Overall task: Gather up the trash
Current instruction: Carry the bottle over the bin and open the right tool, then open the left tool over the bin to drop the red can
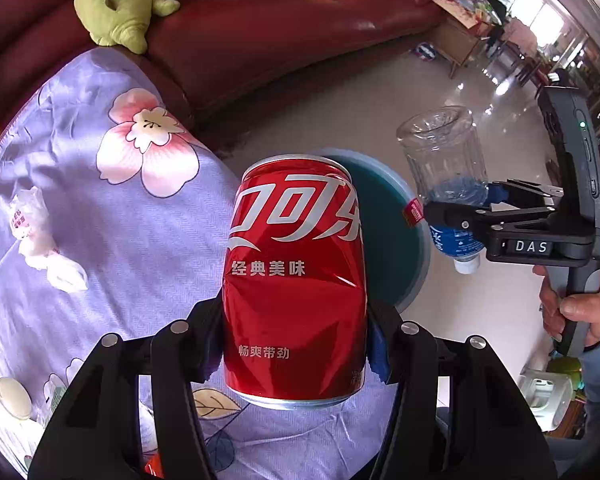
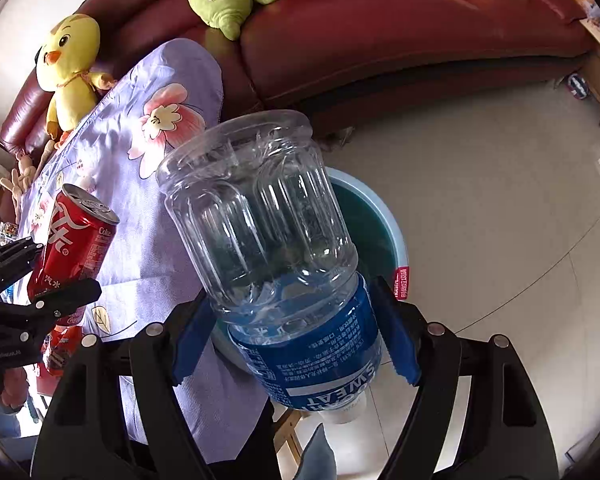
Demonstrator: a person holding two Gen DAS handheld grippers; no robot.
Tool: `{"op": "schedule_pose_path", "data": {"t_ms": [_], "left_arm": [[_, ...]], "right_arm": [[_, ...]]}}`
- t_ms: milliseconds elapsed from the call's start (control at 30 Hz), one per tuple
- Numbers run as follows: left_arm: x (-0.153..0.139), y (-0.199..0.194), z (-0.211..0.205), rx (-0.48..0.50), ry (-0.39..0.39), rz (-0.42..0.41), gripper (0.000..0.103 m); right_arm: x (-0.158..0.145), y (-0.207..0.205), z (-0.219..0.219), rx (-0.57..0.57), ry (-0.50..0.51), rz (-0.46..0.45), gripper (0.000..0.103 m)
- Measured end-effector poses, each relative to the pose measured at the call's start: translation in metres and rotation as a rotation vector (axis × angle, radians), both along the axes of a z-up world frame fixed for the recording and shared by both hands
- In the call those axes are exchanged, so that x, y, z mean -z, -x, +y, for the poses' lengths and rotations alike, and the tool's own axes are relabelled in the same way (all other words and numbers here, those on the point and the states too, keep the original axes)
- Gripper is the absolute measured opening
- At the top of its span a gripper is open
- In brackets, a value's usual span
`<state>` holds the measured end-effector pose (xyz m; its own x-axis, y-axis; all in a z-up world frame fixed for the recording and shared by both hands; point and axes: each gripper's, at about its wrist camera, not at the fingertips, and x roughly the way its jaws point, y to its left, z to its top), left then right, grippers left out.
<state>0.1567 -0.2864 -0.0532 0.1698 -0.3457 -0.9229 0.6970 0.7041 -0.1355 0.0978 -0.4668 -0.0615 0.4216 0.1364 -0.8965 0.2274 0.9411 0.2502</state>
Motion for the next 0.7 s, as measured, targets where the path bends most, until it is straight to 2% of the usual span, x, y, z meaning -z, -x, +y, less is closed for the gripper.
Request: {"op": "schedule_pose_path", "data": {"t_ms": [267,533,700], "left_arm": [[0.015,-0.015,-0.016,-0.018,-0.004,0.028,0.057],[0.024,-0.018,-0.028,-0.004,0.003,0.041,0.057],[0.027,-0.017,-0.036,0.013,-0.006,0.043,0.057]], "right_arm": [[0.033,-0.033,-0.011,-0.028,-0.010,0.054,0.072],[0.034,-0.029,-0.024,-0.004,-0.025,0.052,0.074],[0.033,-0.015,-0.035,0.017,-0.022,0.069,0.080]]}}
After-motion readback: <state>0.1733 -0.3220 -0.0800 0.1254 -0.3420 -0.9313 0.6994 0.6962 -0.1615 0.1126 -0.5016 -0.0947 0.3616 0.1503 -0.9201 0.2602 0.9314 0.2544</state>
